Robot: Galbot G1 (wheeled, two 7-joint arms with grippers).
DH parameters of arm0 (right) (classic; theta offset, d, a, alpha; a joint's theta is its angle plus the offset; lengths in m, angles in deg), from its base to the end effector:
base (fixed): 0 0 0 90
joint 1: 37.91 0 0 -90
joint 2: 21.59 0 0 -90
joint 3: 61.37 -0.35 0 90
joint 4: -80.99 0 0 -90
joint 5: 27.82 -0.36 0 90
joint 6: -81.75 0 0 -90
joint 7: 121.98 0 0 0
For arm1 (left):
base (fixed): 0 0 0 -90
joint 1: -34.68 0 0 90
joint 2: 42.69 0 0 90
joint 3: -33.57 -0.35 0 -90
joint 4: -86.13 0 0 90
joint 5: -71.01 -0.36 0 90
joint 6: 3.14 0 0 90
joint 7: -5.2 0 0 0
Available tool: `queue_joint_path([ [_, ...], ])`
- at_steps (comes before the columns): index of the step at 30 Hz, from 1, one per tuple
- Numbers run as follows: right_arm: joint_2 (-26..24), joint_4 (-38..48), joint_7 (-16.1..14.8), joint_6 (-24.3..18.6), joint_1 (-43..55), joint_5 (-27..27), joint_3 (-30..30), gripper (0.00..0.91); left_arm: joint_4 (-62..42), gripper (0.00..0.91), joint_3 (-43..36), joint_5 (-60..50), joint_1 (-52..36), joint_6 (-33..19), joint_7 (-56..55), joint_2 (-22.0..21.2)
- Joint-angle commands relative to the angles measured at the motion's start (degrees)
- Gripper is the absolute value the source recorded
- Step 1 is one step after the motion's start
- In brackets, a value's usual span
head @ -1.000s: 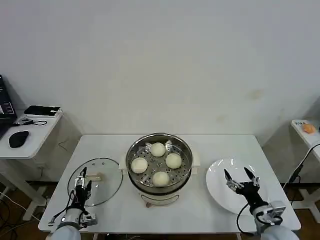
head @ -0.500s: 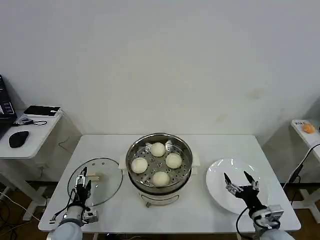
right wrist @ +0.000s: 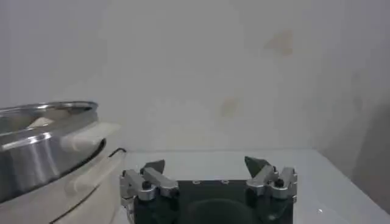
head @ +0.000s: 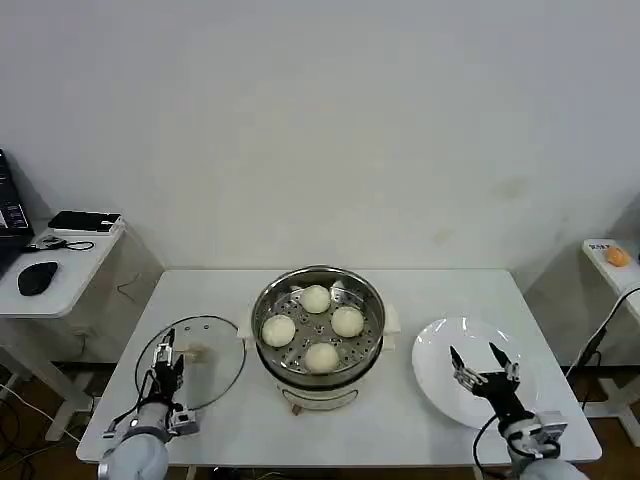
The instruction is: Take steamed baozi put them in steamer then cover it.
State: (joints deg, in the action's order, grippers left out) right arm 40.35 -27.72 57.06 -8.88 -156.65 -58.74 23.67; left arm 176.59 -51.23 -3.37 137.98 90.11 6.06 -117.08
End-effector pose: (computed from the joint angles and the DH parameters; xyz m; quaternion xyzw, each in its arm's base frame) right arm 0.2050 -0.1363 -0.3326 0.0453 -0.9952 -0.0285 0.0816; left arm 0.2740 0.1248 -0.3993 -0.0258 -0.6961 -0.7064 0.1255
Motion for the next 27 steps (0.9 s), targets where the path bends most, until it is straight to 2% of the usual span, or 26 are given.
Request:
queue_joint_path([
  [1, 0.19, 0.79, -0.05, -0.28, 0.21, 0.15, -0.08, 0.907, -1.36, 0.907, -0.53, 0.08, -1.76, 0.1, 0.32, -0.11],
  [27, 1.1, 2.51, -0.23, -0.73, 0.59, 1.08, 0.31, 0.907, -6.94, 0.907, -1.37, 2.68, -6.3, 0.19, -2.3, -0.69],
])
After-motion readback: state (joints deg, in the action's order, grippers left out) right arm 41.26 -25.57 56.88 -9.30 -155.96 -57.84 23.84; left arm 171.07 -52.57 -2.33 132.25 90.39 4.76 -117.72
